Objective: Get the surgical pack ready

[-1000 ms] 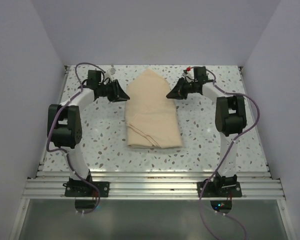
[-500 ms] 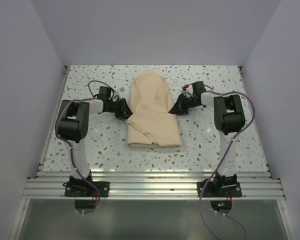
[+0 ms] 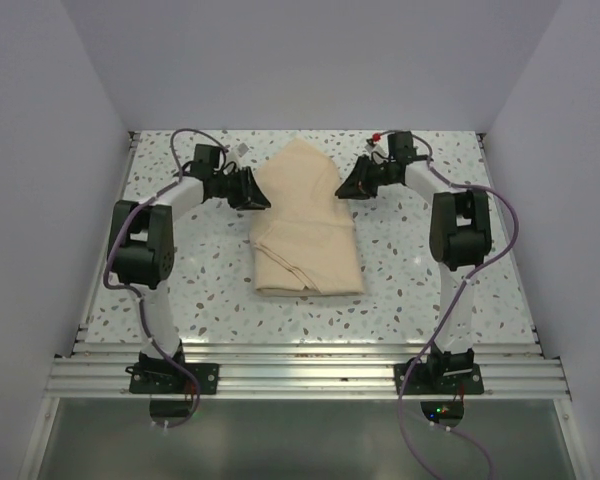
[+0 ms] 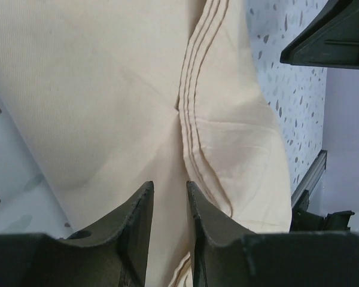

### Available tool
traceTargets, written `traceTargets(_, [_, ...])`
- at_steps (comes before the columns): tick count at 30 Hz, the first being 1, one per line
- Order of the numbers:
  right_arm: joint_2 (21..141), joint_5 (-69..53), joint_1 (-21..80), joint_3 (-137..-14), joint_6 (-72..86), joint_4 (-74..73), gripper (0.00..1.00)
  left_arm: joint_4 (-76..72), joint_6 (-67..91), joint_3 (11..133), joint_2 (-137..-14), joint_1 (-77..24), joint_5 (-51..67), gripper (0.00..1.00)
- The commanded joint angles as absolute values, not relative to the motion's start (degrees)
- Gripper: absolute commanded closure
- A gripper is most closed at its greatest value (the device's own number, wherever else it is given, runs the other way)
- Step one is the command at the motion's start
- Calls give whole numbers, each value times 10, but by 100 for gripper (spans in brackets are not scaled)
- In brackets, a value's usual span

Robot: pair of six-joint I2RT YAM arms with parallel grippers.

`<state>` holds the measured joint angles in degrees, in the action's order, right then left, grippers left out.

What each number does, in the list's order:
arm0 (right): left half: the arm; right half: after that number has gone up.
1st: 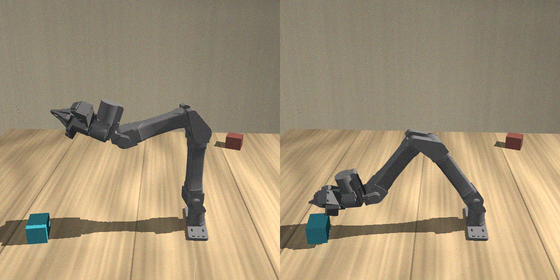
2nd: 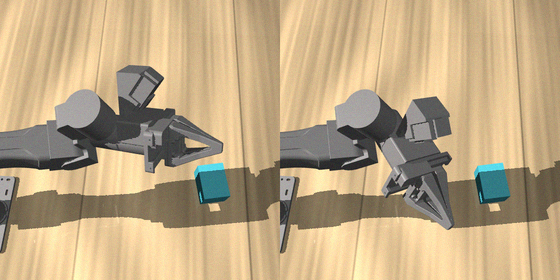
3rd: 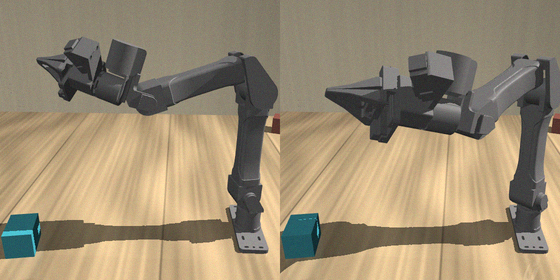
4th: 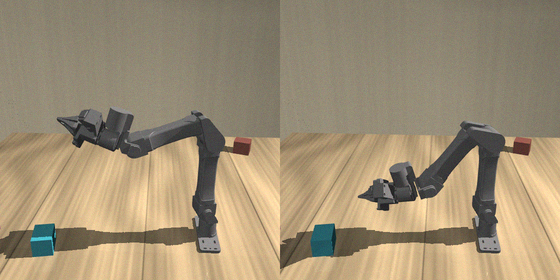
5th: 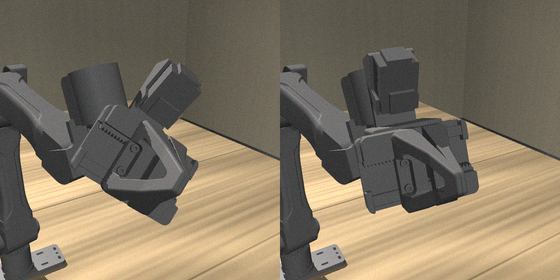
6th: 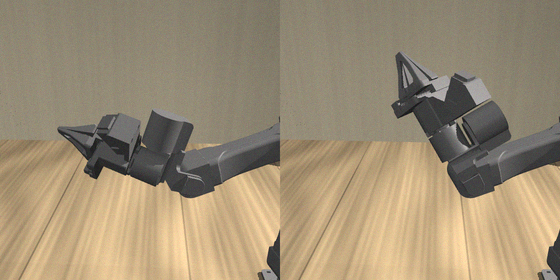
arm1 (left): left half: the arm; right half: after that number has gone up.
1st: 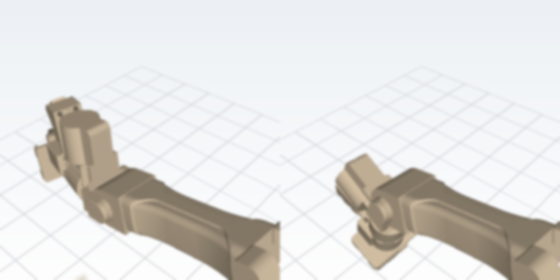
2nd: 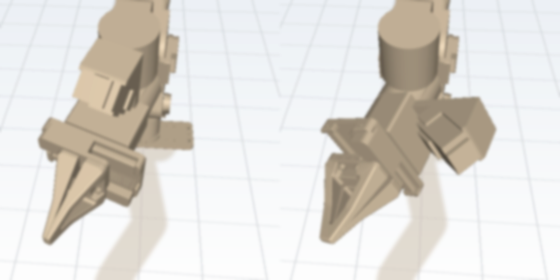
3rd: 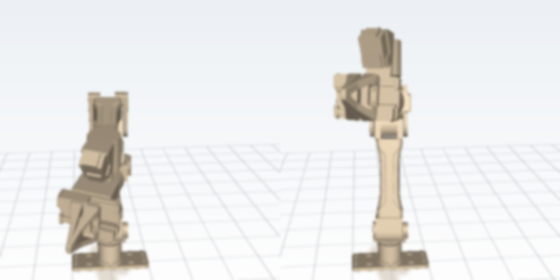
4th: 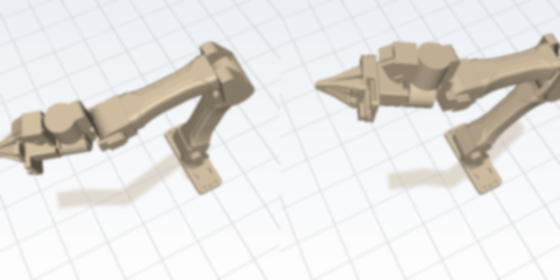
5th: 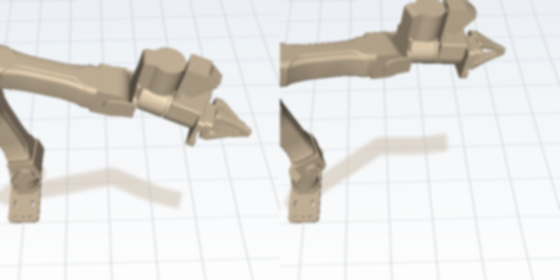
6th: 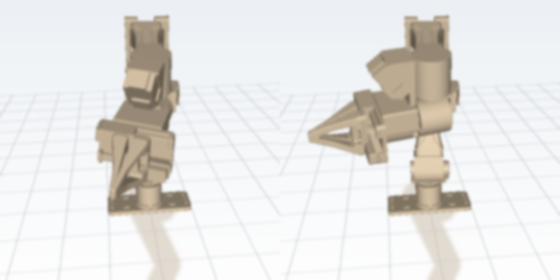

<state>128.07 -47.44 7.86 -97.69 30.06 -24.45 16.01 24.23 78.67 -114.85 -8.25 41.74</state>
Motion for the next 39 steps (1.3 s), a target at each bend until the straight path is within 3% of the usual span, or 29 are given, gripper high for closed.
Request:
traceTargets(1, [1292, -471, 76, -1024, 326, -239, 75, 164, 240, 844, -1179, -74, 433, 67])
traceTargets(3, [1308, -468, 75, -1035, 339, -222, 74, 164, 245, 863, -1201, -73, 437, 67])
traceTargets(10, [1367, -419, 76, -1128, 340, -201, 48, 103, 252, 931, -1250, -62, 404, 64])
traceTargets(11, [1381, -411, 76, -1140, 325, -217, 41, 91, 251, 932, -1248, -61, 383, 63])
traceTargets(15, [1418, -387, 76, -1200, 301, -241, 32, 56, 255, 937, -1251, -47, 359, 60])
traceTargets(19, [1437, -360, 75, -1223, 283, -252, 21, 36, 264, 937, -1254, -38, 310, 50])
traceTargets(29, [1520, -349, 81, -1309, 285, -266, 20, 54, 284, 1005, -1341, -35, 289, 48])
traceTargets(39, [1593, -339, 105, -1405, 302, -273, 28, 70, 314, 1104, -1431, -36, 321, 49])
